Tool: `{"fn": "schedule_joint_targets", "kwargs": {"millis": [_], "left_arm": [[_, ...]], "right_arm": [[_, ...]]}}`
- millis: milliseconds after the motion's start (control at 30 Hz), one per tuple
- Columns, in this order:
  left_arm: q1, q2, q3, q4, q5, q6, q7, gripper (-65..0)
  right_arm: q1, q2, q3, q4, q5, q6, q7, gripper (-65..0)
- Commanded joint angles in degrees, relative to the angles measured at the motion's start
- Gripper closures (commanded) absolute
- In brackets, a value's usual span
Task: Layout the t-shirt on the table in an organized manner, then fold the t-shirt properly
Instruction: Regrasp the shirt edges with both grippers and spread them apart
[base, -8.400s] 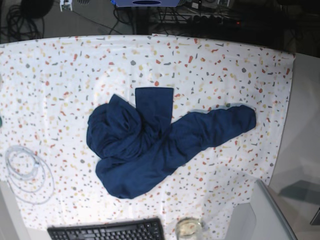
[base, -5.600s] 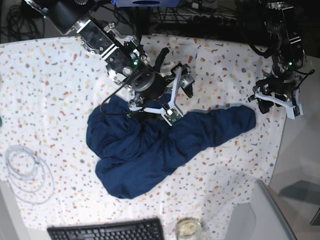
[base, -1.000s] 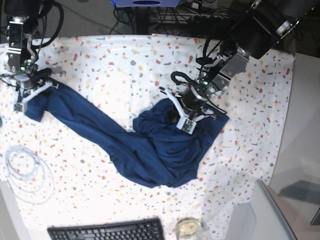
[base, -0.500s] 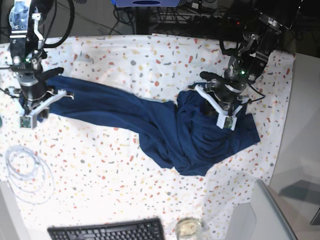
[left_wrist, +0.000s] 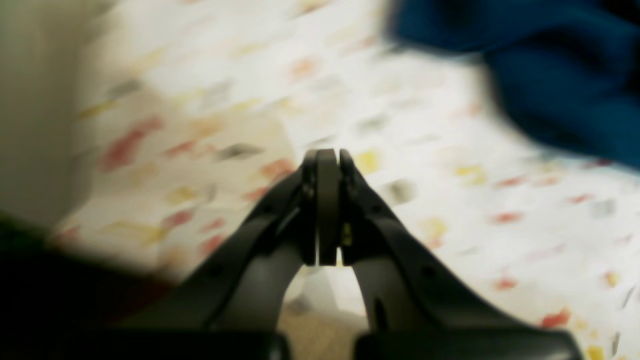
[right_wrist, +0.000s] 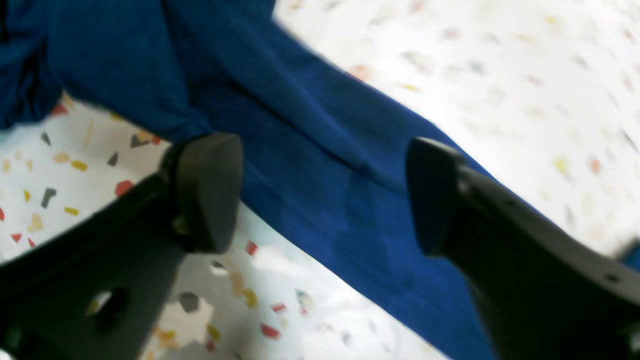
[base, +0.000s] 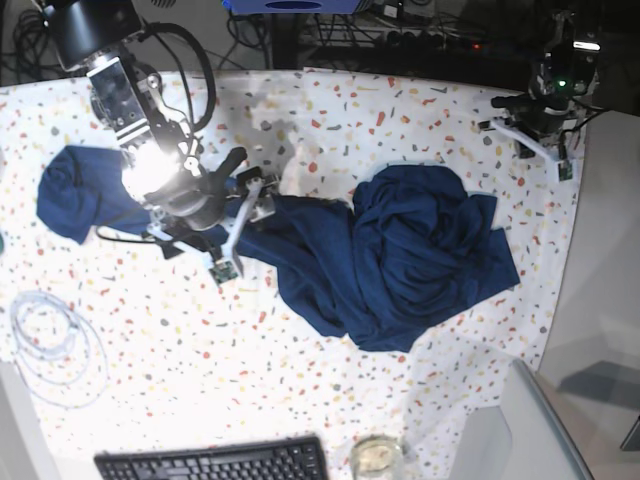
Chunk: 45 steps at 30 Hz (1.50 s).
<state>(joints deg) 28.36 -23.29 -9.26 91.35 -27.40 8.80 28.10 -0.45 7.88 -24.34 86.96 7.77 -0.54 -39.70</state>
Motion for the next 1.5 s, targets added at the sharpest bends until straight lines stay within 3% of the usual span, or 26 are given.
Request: {"fn": "schedule_joint_targets", "kwargs": {"millis": [0, 100, 300, 400, 567, 800, 900, 1067, 1200, 1300, 1467], "left_arm": [[1.0, -0.7, -2.0, 1.4, 0.3, -0.1, -1.3, 0.0], [3.1, -0.4, -5.4, 1.3, 0.2, -0.2, -1.3, 0.0], [4.4, 2.8, -10.7, 1.0, 0.3, -0.3, -1.4, 0.0], [4.3, 3.5, -11.2, 1.1, 0.3, -0.4, -1.4, 0.0], [3.0, 3.7, -9.2, 1.4, 0.3, -0.4, -1.2, 0.0], [2.9, 3.7, -7.1, 1.4, 0.3, -0.4, -1.3, 0.0], [3.2, 3.7, -7.0, 1.4, 0.3, -0.4, -1.3, 0.0], [3.2, 3.7, -6.9, 1.4, 0.3, -0.4, -1.3, 0.0], [3.2, 4.1, -4.4, 1.4, 0.3, -0.4, -1.3, 0.0], [2.7, 4.2, -2.0, 1.4, 0.3, -0.2, -1.4, 0.0], [-0.1, 5.0, 4.4, 1.4, 0.3, -0.2, -1.4, 0.0]], "right_arm": [[1.3, 0.1, -0.7, -0.1, 0.2, -0.1, 0.5, -58.1], [2.0, 0.0, -2.0, -1.5, 0.2, -0.1, 0.9, -64.2], [-2.1, 0.4, -2.2, 6.0, 0.2, -0.1, 0.5, -54.9], [-3.5, 0.4, -4.2, 6.4, 0.2, -0.1, 0.9, -54.6], [-1.4, 0.1, -8.7, -0.4, 0.2, -0.1, 2.1, -54.2], [-0.2, 0.1, -7.2, -9.6, 0.3, -0.1, 9.9, -53.1], [-0.5, 0.4, -4.7, -11.3, 0.2, -0.1, 11.4, -42.0], [-3.9, 0.4, 1.3, -8.5, 0.3, -0.1, 11.1, -1.1], [-10.9, 0.7, 6.3, 2.2, 0.2, -0.1, 11.0, -0.8], [-16.0, 3.4, 8.8, 11.5, 0.4, -0.1, 10.6, 0.0], [-20.3, 5.7, 12.8, 22.7, 0.4, -0.1, 5.1, 0.0]]}}
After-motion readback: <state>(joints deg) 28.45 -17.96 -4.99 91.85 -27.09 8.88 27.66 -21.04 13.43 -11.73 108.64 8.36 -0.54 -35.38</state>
